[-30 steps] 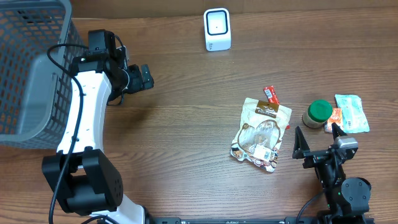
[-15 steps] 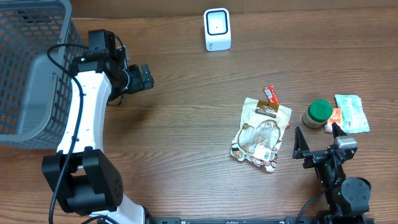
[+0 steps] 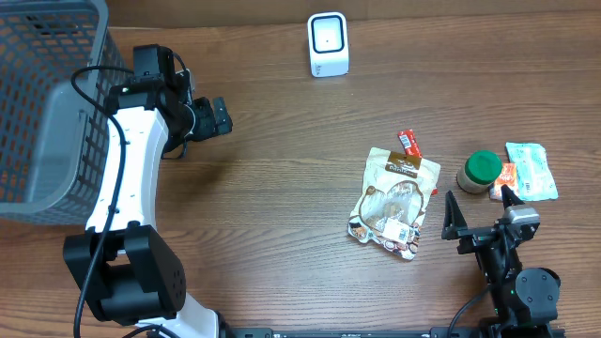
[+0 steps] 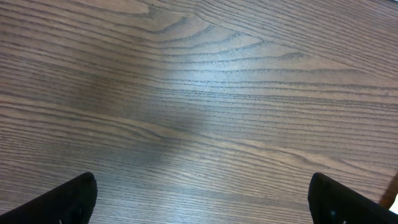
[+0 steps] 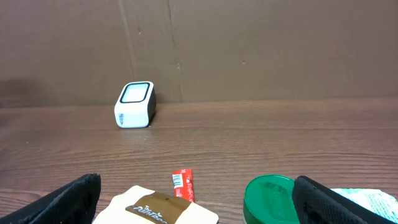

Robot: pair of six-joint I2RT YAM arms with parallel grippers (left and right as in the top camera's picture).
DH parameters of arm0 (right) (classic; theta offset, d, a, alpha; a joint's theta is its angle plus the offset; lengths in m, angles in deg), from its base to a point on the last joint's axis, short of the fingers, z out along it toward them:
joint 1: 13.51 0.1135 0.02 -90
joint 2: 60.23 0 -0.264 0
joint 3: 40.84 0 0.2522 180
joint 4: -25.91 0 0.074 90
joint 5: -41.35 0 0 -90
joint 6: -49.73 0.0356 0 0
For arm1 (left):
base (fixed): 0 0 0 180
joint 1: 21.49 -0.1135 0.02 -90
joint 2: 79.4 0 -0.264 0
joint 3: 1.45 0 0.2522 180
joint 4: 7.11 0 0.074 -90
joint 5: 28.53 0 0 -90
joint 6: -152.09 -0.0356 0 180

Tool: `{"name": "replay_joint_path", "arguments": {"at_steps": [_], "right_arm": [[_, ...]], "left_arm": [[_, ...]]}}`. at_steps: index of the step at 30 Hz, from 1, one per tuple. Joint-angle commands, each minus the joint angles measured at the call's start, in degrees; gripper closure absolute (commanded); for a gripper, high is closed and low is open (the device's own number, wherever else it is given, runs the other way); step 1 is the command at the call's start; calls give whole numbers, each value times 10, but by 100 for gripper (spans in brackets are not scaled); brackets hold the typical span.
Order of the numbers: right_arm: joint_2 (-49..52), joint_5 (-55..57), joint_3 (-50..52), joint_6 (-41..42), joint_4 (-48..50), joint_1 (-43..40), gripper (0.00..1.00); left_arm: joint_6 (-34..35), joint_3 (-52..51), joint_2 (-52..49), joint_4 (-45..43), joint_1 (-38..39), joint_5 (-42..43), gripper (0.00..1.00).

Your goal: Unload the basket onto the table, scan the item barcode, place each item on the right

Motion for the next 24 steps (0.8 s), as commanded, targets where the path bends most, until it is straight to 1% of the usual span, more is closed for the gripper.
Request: {"name": "replay_joint_path", "arguments": {"at_steps": [1, 9, 12, 17, 21, 22, 24], "right_arm": [[-7, -1, 6, -2, 3, -4, 0], [-7, -1, 6, -2, 3, -4, 0], [-7, -1, 6, -2, 3, -4, 0], [-7, -1, 6, -2, 3, -4, 0], [-7, -1, 6, -2, 3, -4, 0], [-7, -1, 6, -2, 3, -4, 0], [-7, -1, 6, -2, 3, -4, 0]], "left_arm": [[9, 12, 11, 0, 3, -2, 0], [9, 12, 11, 0, 3, -2, 0], [9, 12, 26, 0, 3, -2, 0], [9, 12, 122, 0, 3, -2, 0], [9, 12, 225, 0, 3, -2, 0], [9, 12, 278, 0, 3, -2, 0], [9, 12, 327, 0, 3, -2, 0]]}}
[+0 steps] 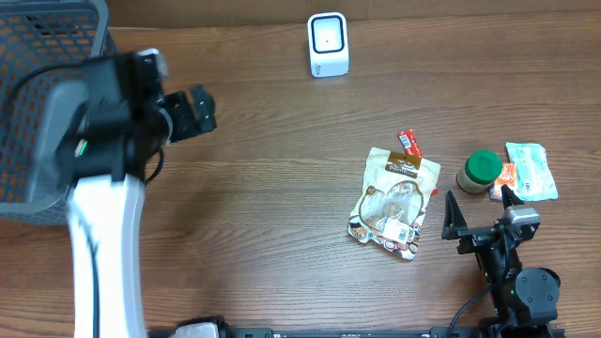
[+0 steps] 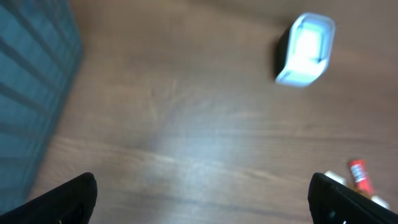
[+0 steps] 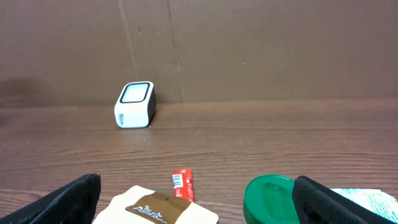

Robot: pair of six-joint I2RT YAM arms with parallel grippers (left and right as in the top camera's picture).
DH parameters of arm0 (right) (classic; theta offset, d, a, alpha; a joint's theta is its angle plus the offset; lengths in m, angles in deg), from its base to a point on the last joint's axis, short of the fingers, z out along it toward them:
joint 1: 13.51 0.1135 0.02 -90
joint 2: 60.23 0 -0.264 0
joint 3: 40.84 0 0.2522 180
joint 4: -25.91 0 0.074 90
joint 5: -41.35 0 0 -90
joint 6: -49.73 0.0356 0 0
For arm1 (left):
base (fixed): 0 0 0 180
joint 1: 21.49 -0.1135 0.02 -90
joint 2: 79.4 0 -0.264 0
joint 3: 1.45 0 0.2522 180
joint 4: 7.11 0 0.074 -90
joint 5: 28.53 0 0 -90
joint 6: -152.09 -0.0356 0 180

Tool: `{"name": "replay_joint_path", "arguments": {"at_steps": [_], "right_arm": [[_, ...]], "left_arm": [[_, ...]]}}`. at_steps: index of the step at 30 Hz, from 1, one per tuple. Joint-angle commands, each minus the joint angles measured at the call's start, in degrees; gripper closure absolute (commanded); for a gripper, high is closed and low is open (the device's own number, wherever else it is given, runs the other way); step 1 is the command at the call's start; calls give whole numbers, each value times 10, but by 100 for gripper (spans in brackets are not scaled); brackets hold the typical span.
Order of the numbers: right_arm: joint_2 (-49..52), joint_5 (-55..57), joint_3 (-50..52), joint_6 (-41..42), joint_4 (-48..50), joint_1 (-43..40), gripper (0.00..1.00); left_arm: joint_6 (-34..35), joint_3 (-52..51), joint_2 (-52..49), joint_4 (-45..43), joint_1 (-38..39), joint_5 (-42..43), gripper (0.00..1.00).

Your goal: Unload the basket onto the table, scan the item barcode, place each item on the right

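The white barcode scanner (image 1: 328,44) stands at the far middle of the table, also visible as a blurred scanner (image 2: 306,50) and a scanner (image 3: 134,104). A tan snack pouch (image 1: 394,202), a red sachet (image 1: 409,143), a green-lidded jar (image 1: 481,172) and a pale green packet (image 1: 531,171) lie at the right. My left gripper (image 1: 192,111) is open and empty, raised over bare wood beside the basket. My right gripper (image 1: 481,208) is open and empty, low behind the pouch (image 3: 155,208) and the jar (image 3: 272,199).
A grey mesh basket (image 1: 38,103) fills the far left, and its wall (image 2: 31,93) shows beside my left gripper. A small orange packet (image 1: 508,176) lies between the jar and the green packet. A brown wall (image 3: 249,43) rises behind the scanner.
My left arm has moved: its gripper sits slightly further left and higher, its camera now showing the scanner and basket instead of close wood. The right arm and the items are unchanged.
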Motion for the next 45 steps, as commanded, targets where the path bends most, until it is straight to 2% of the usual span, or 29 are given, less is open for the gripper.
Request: {"name": "replay_joint_path", "arguments": {"at_steps": [1, 8, 19, 24, 34, 37, 40, 45], "right_arm": [[-7, -1, 6, -2, 3, -4, 0], [-7, -1, 6, -2, 3, -4, 0], [-7, -1, 6, -2, 3, -4, 0], [-7, -1, 6, -2, 3, -4, 0], [-7, -1, 6, -2, 3, -4, 0], [-7, -1, 6, -2, 3, -4, 0], [-7, -1, 6, -2, 3, -4, 0], [-7, -1, 6, -2, 3, -4, 0]], "left_arm": [[10, 11, 109, 1, 3, -2, 0], [10, 11, 229, 14, 3, -2, 0], [10, -32, 297, 24, 3, -2, 0], [10, -112, 356, 24, 3, -2, 0], [10, -365, 563, 34, 3, -12, 0], [9, -414, 615, 1, 3, -15, 0], [10, -458, 662, -68, 6, -15, 0], [9, -530, 728, -256, 31, -15, 0]]}}
